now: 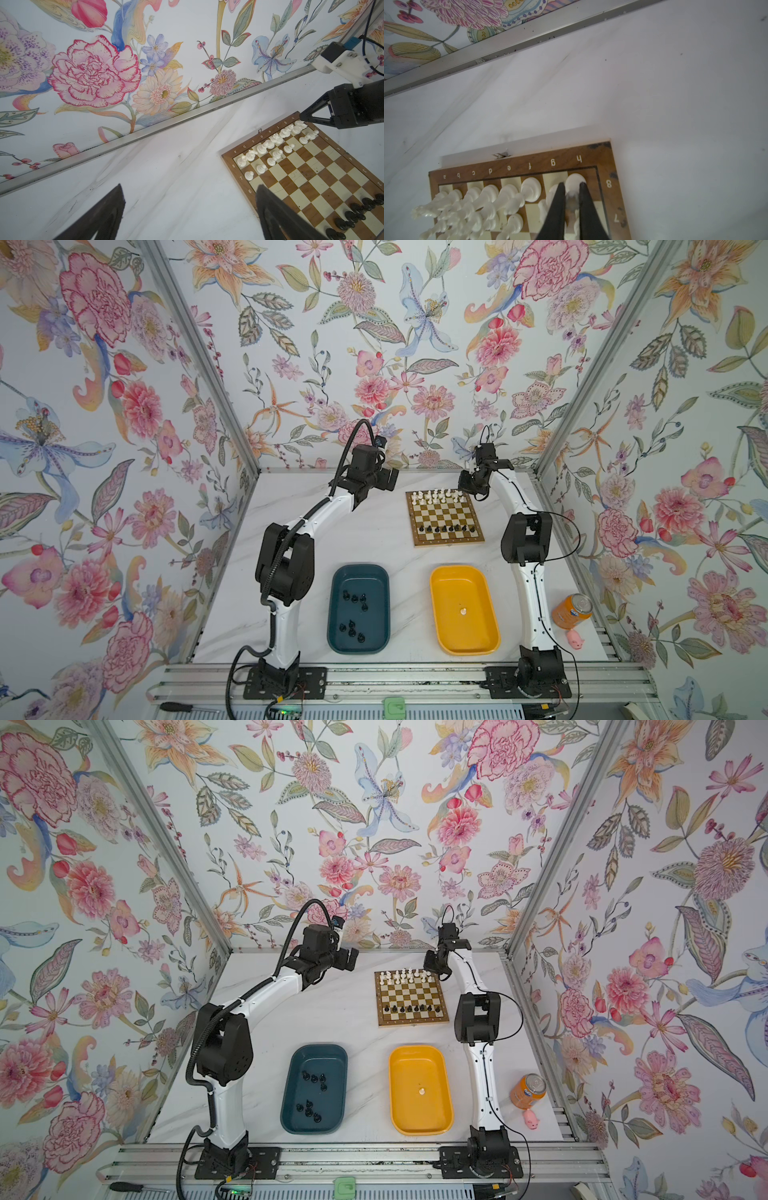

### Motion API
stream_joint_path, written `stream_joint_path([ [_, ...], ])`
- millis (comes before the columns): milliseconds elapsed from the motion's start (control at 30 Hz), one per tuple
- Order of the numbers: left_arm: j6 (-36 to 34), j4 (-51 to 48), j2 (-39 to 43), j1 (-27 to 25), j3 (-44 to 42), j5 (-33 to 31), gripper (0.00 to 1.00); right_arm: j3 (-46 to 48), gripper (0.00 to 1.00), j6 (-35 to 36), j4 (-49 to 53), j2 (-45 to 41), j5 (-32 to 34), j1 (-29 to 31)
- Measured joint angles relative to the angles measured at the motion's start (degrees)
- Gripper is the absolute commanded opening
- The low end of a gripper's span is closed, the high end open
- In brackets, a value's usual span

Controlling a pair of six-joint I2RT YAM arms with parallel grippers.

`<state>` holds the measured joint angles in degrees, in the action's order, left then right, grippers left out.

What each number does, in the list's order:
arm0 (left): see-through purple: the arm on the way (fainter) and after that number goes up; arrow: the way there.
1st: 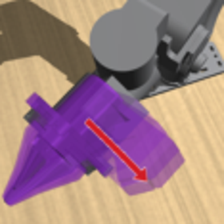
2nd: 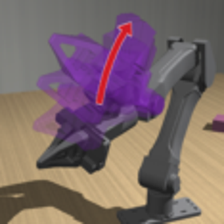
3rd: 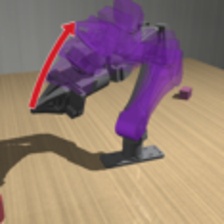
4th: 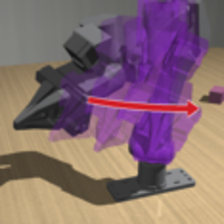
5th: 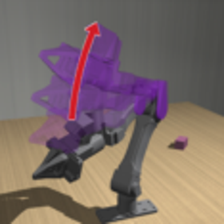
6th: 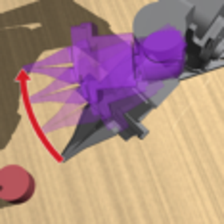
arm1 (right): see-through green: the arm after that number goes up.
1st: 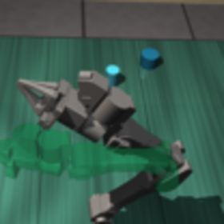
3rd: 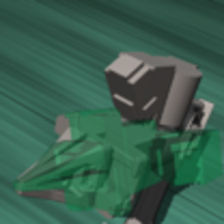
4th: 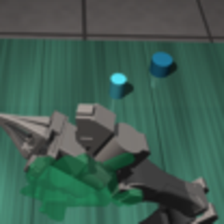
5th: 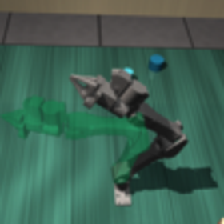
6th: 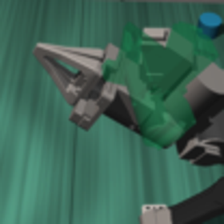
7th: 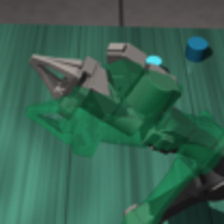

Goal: Set up the chess pieces on the board

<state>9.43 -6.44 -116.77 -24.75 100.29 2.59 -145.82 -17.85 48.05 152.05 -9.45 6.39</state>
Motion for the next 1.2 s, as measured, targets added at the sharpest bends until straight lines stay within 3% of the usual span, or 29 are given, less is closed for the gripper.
stream_joint_path([
  [1200, 0.0, 0.02, -0.02, 0.0, -0.02, 0.04, 0.99, -0.02, 0.09, 1.2, -0.37, 0.0, 3.08, 0.39],
])
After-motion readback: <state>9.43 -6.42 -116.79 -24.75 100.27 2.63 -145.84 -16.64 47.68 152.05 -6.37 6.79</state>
